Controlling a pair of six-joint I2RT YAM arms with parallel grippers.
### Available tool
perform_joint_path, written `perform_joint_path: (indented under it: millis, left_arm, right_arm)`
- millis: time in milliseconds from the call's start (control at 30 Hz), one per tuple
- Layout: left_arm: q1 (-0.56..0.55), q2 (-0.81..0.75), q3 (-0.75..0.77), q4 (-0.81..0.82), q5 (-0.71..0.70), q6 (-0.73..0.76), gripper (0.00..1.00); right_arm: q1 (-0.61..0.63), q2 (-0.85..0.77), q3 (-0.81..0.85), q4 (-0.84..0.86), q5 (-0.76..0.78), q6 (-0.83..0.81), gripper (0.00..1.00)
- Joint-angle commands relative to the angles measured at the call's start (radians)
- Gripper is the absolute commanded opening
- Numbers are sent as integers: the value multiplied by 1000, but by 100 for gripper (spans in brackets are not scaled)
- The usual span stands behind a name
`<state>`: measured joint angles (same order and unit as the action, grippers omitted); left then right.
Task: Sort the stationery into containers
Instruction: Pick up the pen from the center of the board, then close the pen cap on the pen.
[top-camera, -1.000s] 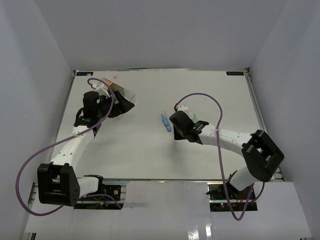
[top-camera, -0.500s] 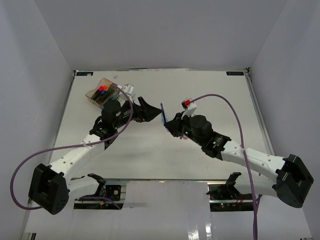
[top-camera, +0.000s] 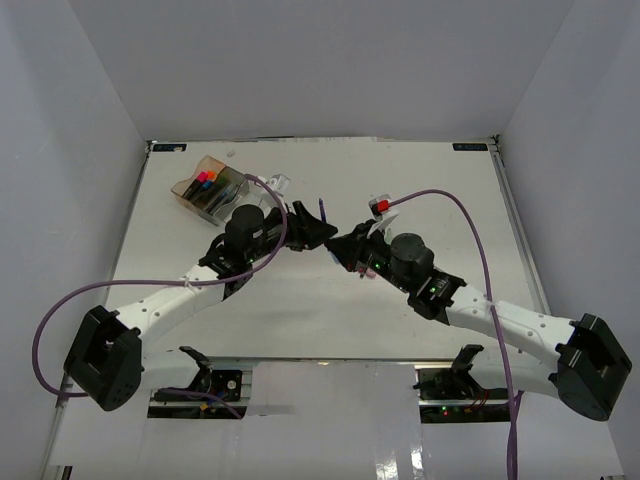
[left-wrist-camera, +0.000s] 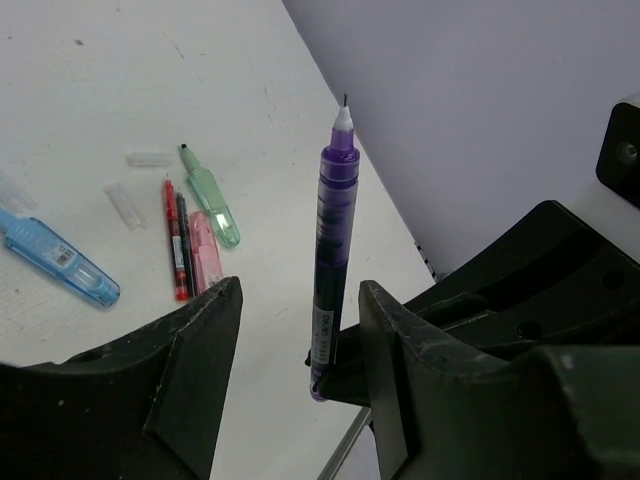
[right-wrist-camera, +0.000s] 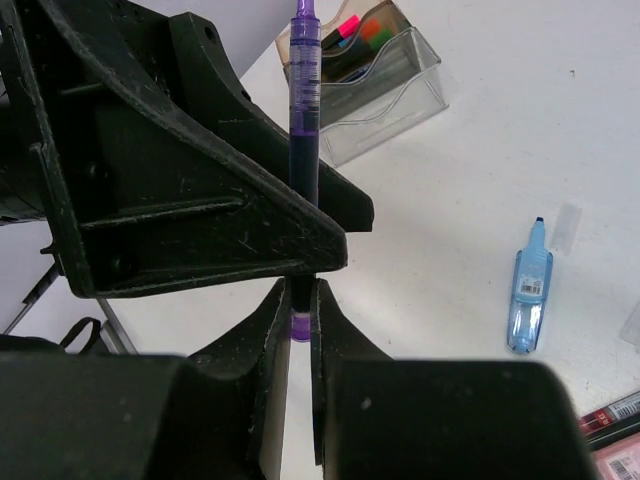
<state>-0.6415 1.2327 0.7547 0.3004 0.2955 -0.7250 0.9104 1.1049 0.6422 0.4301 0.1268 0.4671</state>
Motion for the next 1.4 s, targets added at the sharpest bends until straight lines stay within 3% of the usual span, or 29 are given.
perform_joint_path:
  millis: [0, 333, 433, 533, 633, 700, 733, 800, 967, 1100, 1200, 1367]
  left_arm:
    - [-10, 4, 37, 54, -12, -5, 60]
    - [-15, 13, 18, 118, -2, -11, 29]
    - [-15, 14, 23, 109, -5, 9, 19]
    - [-15, 20, 43, 66, -12, 36, 14]
    - [-15, 27, 58, 25, -28, 73, 10]
    - [-12, 28, 64, 7, -36, 102, 8]
    - [-4, 31, 69, -4, -38, 114, 8]
    - [6, 36, 90, -49, -36, 142, 8]
    - [110, 53, 162, -176, 31, 297, 6]
    - [261, 85, 222, -296, 175, 380, 6]
    - [299, 85, 253, -377, 195, 458, 5]
    - [299, 41, 207, -379, 195, 550, 5]
  right_arm:
    - [2, -25, -6, 85, -4, -4, 8]
    - [2, -22, -21, 96, -19, -1, 9]
    - [2, -19, -24, 90, -23, -1, 19]
    - [4, -27, -38, 64, -12, -2, 32]
    - [1, -45, -56, 23, 16, -15, 52]
    - [1, -59, -61, -30, 40, -24, 68]
    - [-1, -62, -61, -48, 49, -34, 85]
    - [-8, -74, -62, -109, 89, -51, 94]
    - [-59, -67, -20, -244, 189, -148, 90]
    - [-169, 19, 77, -396, 139, -206, 90]
    - [-277, 85, 131, -429, 18, -203, 90]
    - [-332, 264, 304, -566, 31, -257, 96]
